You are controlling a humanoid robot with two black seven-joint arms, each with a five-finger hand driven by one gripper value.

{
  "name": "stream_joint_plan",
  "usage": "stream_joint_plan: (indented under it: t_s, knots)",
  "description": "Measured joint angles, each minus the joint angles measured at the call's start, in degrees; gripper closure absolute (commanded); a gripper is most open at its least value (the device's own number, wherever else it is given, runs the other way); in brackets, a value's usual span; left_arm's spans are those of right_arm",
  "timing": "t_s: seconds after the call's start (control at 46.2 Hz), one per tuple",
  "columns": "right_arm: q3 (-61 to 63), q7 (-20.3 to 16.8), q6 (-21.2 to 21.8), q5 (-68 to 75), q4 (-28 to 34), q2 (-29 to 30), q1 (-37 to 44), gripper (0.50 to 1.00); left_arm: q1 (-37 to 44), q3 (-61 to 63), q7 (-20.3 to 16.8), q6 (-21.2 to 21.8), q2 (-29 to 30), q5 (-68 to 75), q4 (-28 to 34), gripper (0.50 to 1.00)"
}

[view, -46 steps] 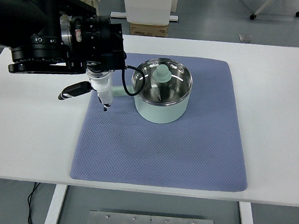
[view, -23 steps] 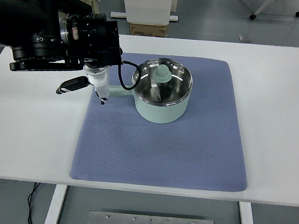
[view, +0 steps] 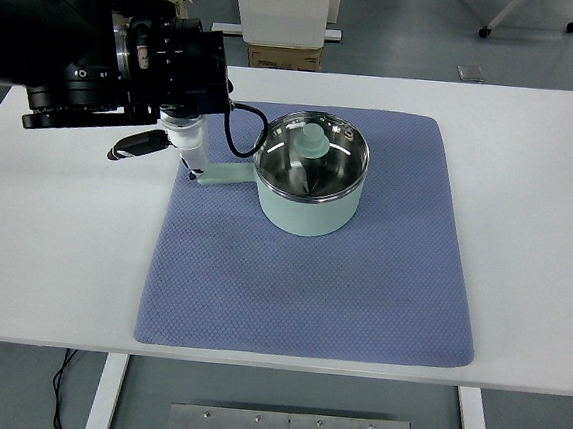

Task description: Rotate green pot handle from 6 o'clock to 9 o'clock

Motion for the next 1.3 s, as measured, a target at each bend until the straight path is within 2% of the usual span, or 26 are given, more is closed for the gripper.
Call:
stream_joint_plan:
  t_s: [0.281, 0.931, 1.299]
  knots:
    - [0.0, -0.01, 0.0, 0.0, 0.0, 0.0, 0.0, 0.5, 0.34, 0.01, -0.09, 0.17, 0.27, 1.18, 0.12, 0.5]
    - [0.0, 0.01, 0.0, 0.0, 0.0, 0.0, 0.0, 0.5, -4.39, -0.59, -0.85, -0.56, 1.01, 3.77, -2.7, 0.5]
    - [0.0, 0.0, 0.0, 0.0, -0.02, 0.0, -0.01, 0.5, -8.54, -2.26, -3.56, -1.33, 1.25, 3.63, -3.36, 0.5]
